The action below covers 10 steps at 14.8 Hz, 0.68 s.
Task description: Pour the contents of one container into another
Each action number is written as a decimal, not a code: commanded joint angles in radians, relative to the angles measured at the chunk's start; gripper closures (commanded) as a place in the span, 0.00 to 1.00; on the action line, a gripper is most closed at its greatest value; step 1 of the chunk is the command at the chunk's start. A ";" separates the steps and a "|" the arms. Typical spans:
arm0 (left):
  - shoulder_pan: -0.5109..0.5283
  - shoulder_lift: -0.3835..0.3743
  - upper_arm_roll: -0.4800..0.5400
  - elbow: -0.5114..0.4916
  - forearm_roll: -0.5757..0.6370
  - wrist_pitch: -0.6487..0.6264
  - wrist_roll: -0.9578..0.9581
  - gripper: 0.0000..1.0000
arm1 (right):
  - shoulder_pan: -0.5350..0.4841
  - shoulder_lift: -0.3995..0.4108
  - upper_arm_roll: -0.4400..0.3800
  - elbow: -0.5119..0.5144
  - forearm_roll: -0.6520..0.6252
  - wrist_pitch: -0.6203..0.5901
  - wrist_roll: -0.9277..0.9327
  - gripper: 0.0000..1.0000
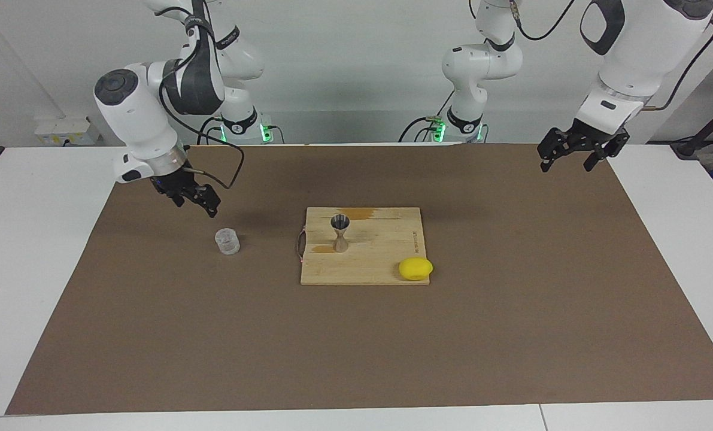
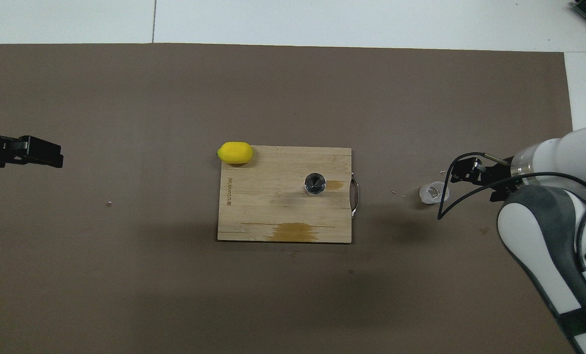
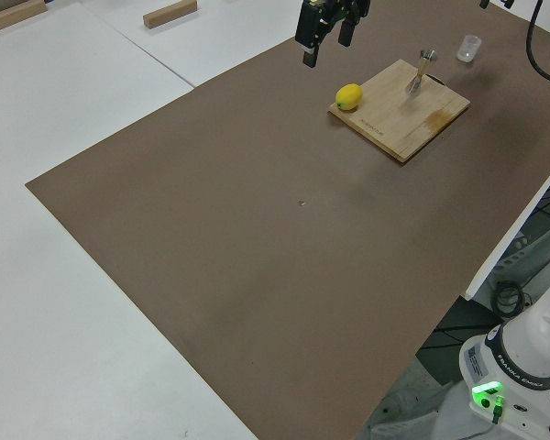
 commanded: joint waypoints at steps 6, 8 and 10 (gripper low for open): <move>0.009 -0.021 -0.005 -0.026 0.015 0.019 0.002 0.00 | 0.003 0.057 0.004 0.352 -0.039 -0.224 -0.138 0.01; 0.007 -0.021 -0.005 -0.026 0.015 0.019 0.004 0.00 | 0.011 0.059 0.004 0.391 -0.044 -0.293 -0.140 0.01; 0.009 -0.021 -0.005 -0.025 0.015 0.019 0.004 0.00 | 0.017 0.060 0.004 0.426 -0.044 -0.370 -0.176 0.00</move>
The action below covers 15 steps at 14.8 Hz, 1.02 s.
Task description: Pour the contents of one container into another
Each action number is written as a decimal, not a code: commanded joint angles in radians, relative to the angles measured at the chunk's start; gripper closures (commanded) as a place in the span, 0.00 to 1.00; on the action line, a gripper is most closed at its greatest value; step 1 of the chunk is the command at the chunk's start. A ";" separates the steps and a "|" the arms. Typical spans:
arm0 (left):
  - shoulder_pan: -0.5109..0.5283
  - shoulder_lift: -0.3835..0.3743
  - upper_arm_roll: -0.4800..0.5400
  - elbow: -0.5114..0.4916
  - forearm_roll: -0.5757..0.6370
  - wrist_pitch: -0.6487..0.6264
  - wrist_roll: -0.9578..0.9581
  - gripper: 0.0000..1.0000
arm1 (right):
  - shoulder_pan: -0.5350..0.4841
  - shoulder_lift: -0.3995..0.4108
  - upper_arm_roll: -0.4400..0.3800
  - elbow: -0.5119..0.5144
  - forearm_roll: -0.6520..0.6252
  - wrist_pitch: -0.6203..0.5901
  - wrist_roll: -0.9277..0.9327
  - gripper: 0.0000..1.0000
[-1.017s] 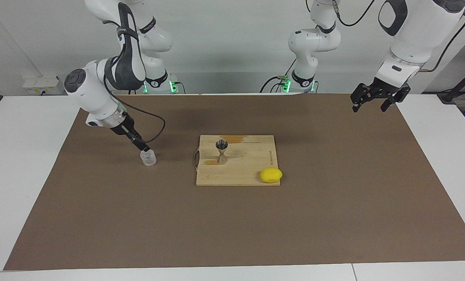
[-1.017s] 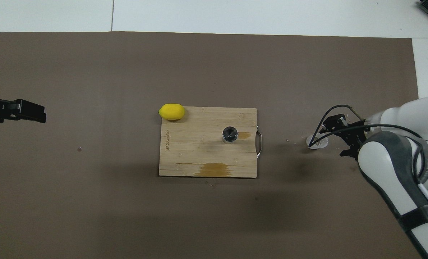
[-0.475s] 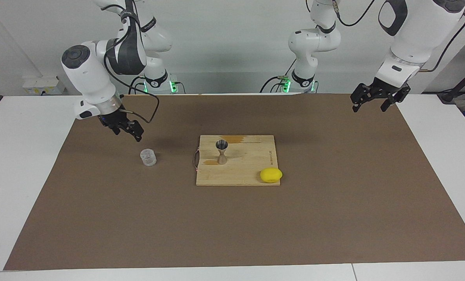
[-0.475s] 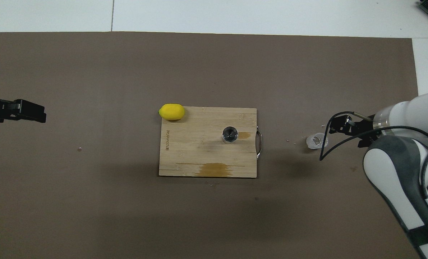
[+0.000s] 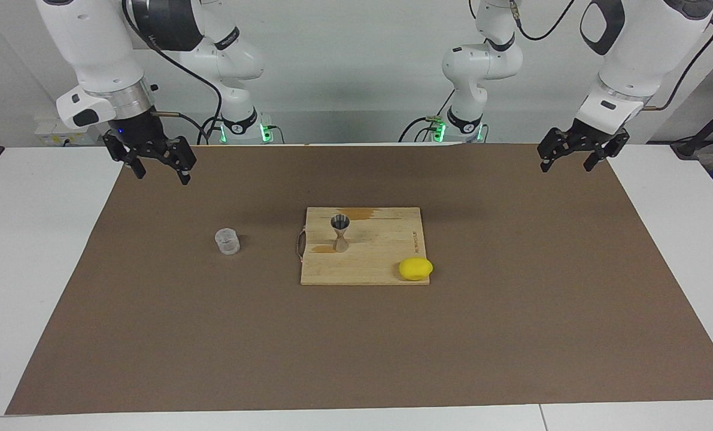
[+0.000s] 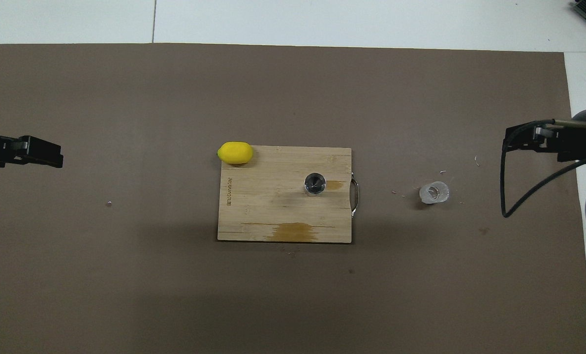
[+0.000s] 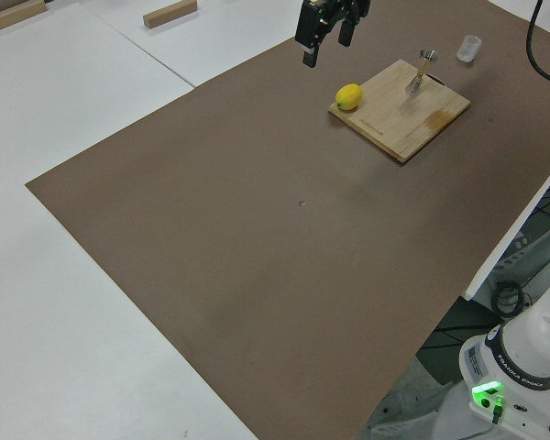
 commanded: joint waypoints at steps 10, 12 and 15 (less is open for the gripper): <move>-0.006 -0.021 -0.008 -0.026 0.015 0.019 0.014 0.00 | -0.005 0.014 0.000 0.055 0.036 -0.169 -0.083 0.00; -0.007 -0.021 -0.009 -0.026 0.014 0.018 0.017 0.00 | -0.006 0.014 0.000 0.055 0.036 -0.168 -0.077 0.00; -0.007 -0.021 -0.009 -0.026 0.014 0.019 0.017 0.00 | -0.009 0.014 -0.003 0.055 0.036 -0.166 -0.078 0.00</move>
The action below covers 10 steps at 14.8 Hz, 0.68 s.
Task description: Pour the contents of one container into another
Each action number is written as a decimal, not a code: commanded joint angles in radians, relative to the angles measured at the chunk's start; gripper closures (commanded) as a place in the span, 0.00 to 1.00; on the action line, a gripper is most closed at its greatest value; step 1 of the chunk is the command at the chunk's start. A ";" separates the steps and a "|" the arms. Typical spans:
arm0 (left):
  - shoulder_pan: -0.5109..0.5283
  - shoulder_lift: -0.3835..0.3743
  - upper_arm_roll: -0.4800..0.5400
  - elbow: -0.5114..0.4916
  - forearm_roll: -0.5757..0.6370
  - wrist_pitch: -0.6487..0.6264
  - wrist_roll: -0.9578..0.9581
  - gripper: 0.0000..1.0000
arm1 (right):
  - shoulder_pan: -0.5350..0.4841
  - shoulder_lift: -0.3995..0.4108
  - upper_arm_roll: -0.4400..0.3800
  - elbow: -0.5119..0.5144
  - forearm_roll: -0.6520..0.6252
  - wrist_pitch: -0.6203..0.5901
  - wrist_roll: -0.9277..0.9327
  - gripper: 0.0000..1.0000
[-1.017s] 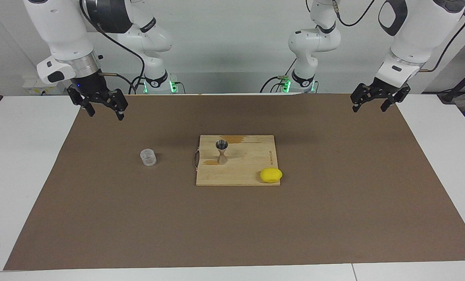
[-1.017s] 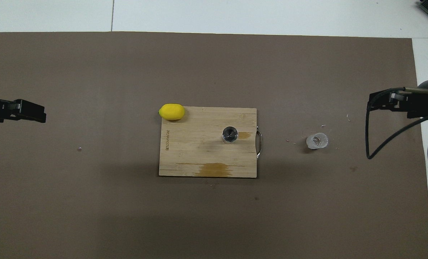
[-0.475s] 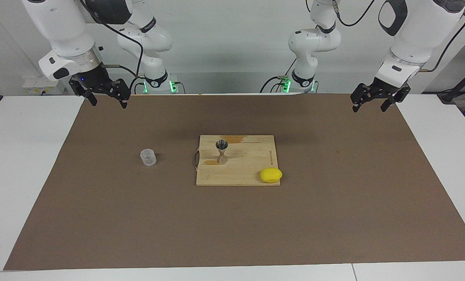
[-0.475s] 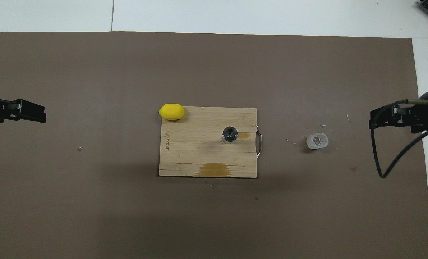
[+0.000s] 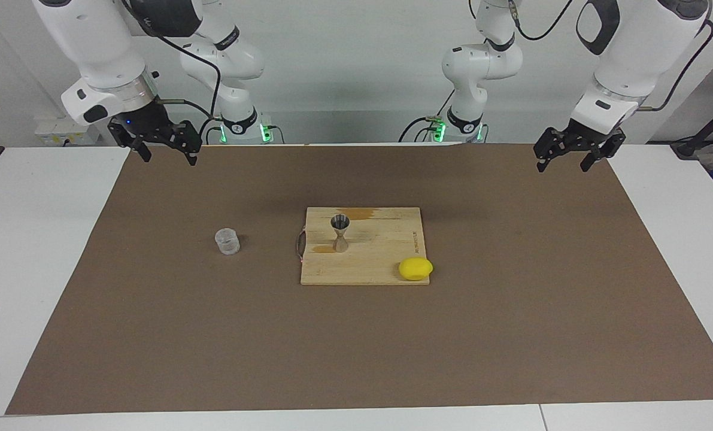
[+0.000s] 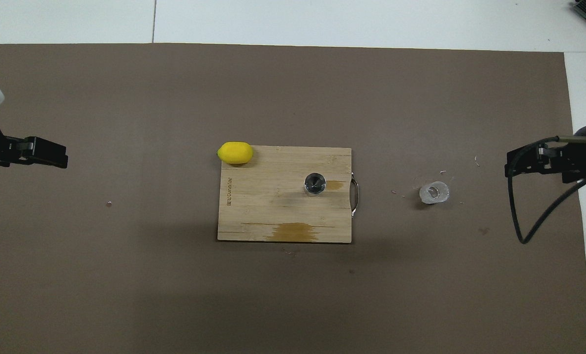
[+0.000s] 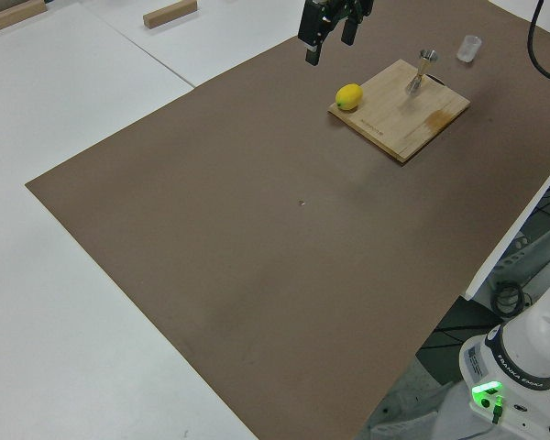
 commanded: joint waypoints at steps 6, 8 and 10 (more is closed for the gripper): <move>-0.002 -0.021 0.003 -0.026 0.014 0.019 0.001 0.00 | -0.011 0.011 -0.001 0.010 -0.007 0.049 -0.001 0.00; -0.002 -0.021 0.003 -0.026 0.014 0.019 -0.001 0.00 | -0.011 0.009 0.000 0.009 -0.007 0.050 -0.001 0.00; -0.002 -0.021 0.003 -0.026 0.014 0.021 -0.002 0.00 | -0.009 0.009 -0.001 0.009 -0.007 0.052 -0.001 0.00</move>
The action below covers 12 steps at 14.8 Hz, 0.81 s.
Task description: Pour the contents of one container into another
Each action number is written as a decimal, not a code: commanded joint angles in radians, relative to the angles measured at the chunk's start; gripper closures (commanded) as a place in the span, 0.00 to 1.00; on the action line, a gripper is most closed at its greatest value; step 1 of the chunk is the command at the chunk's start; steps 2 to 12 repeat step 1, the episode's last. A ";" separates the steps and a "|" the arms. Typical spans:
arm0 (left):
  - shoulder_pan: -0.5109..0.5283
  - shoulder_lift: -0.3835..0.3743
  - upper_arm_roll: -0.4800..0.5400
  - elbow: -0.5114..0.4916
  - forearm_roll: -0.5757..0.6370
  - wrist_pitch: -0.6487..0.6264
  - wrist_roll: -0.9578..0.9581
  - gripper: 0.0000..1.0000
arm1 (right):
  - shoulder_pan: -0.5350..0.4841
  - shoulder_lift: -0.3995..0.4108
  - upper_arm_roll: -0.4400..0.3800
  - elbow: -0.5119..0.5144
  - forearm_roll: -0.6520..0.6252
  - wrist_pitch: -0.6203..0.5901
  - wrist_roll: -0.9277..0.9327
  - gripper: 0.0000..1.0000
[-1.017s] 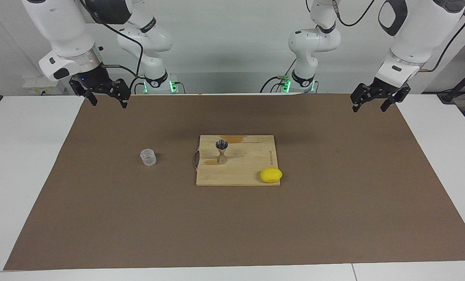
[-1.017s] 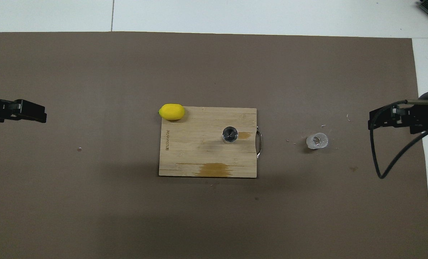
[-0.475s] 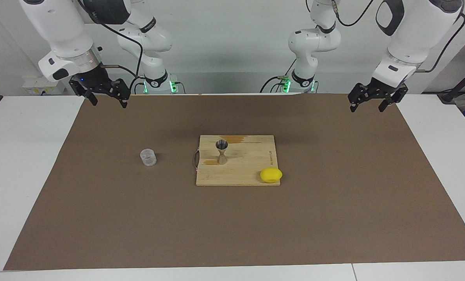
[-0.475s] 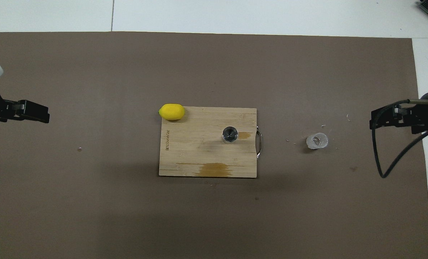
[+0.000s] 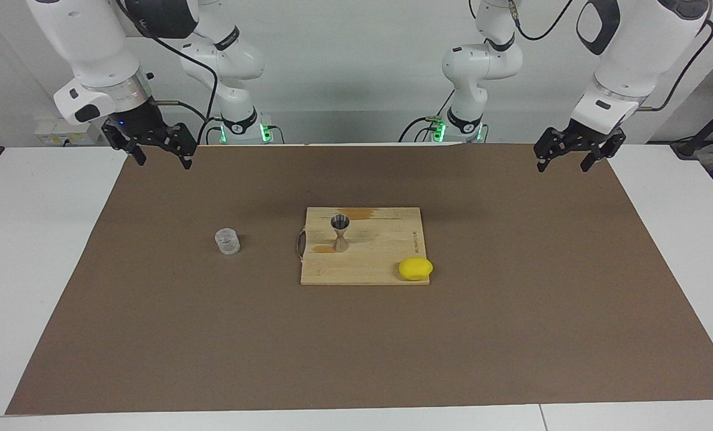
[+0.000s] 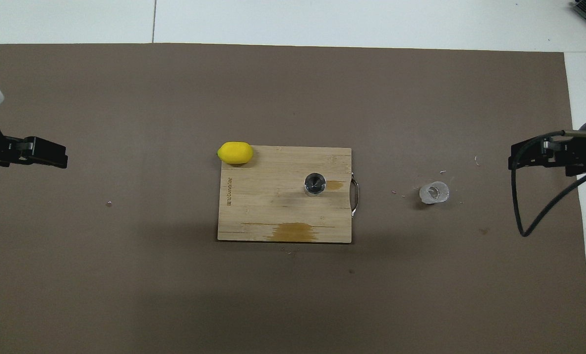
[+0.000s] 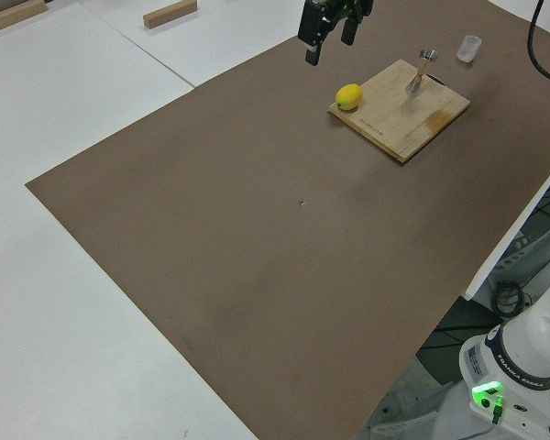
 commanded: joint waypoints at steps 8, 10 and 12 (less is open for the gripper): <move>-0.002 -0.021 0.003 -0.026 0.014 0.021 -0.003 0.00 | -0.006 0.007 0.003 0.006 -0.005 0.010 -0.001 0.00; -0.002 -0.021 0.003 -0.026 0.014 0.021 -0.003 0.00 | -0.006 0.007 0.003 0.006 -0.005 0.010 -0.001 0.00; -0.002 -0.021 0.003 -0.026 0.014 0.021 -0.003 0.00 | -0.006 0.007 0.003 0.006 -0.005 0.010 -0.001 0.00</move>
